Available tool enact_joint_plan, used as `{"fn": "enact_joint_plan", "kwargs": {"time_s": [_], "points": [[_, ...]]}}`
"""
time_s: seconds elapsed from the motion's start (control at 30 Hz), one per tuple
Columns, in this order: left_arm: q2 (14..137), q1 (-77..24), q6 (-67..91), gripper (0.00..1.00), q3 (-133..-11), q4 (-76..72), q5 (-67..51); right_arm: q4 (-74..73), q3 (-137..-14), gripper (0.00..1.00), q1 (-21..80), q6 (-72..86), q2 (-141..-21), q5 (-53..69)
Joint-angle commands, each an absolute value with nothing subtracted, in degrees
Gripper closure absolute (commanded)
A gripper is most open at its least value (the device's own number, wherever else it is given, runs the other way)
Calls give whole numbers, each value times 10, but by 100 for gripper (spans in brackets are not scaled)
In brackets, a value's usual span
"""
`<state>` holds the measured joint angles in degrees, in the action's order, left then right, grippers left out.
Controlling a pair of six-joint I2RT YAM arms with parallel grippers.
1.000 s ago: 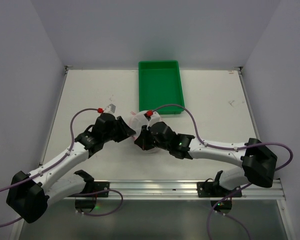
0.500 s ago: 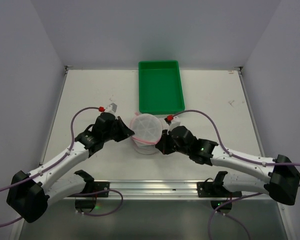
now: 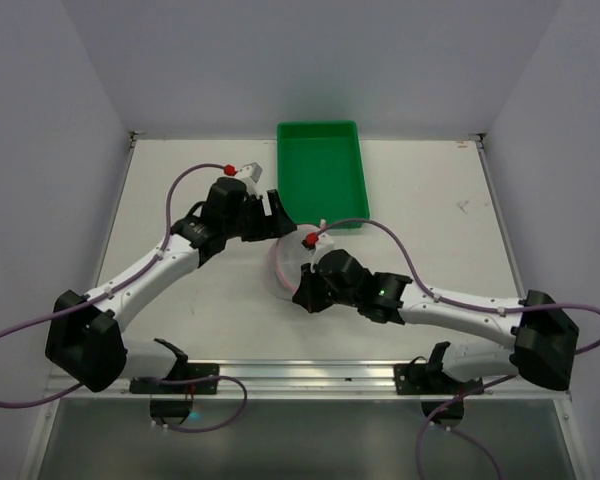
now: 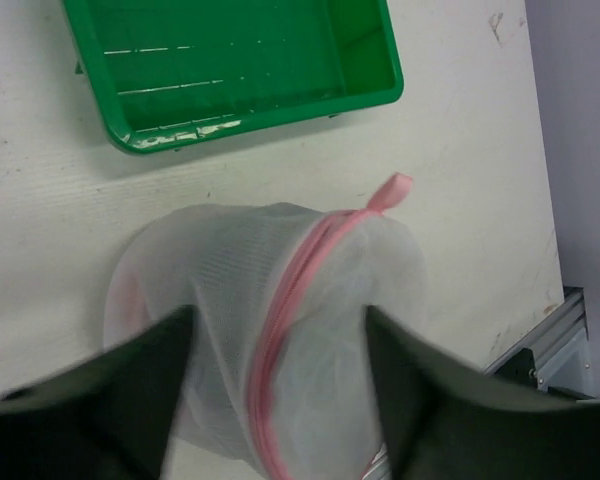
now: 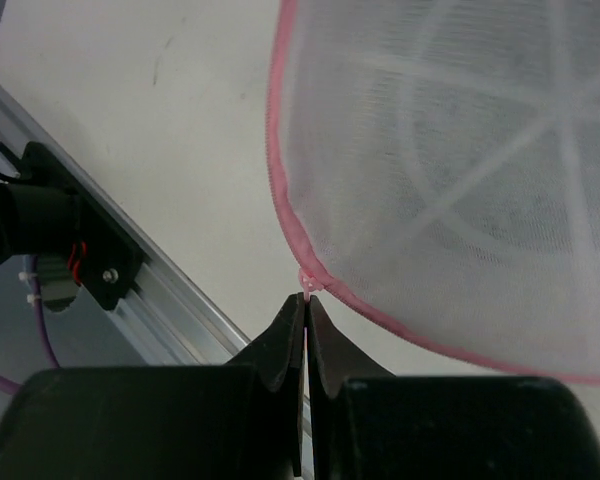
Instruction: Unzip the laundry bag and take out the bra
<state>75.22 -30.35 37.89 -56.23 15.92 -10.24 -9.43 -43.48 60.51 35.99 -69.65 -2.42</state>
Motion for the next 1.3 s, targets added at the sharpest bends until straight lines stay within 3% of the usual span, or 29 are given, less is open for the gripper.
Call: {"fn": "enact_joint_plan", "kwargs": {"time_s": [0.0,0.07,0.23,0.37,0.53,0.77,0.87,0.9,0.93,1.27], "points": [[763,-289,391,14,-592,157,-127,23,-485,100,637,403,-747,-38],[743,-284,406,1,-581,175,-104,38,-516,100,648,410,-786,-78],[656,-270,442,0,-537,228,-16,72,-547,100,654,428,-822,-134],[582,-270,461,2,-491,235,-13,85,-549,100,654,425,-822,-154],[571,-272,502,19,-418,187,-112,85,-548,100,654,418,-819,-149],[568,-300,526,52,-384,135,-118,75,-538,100,654,416,-813,-148],[565,-303,536,76,-376,121,-110,54,-533,100,654,407,-802,-142],[563,-302,537,91,-374,120,-106,41,-522,100,654,400,-795,-140],[562,-302,536,97,-374,120,-97,35,-514,100,653,396,-786,-139],[583,-301,508,100,-372,102,-83,-113,-390,100,635,352,-588,-143]]}}
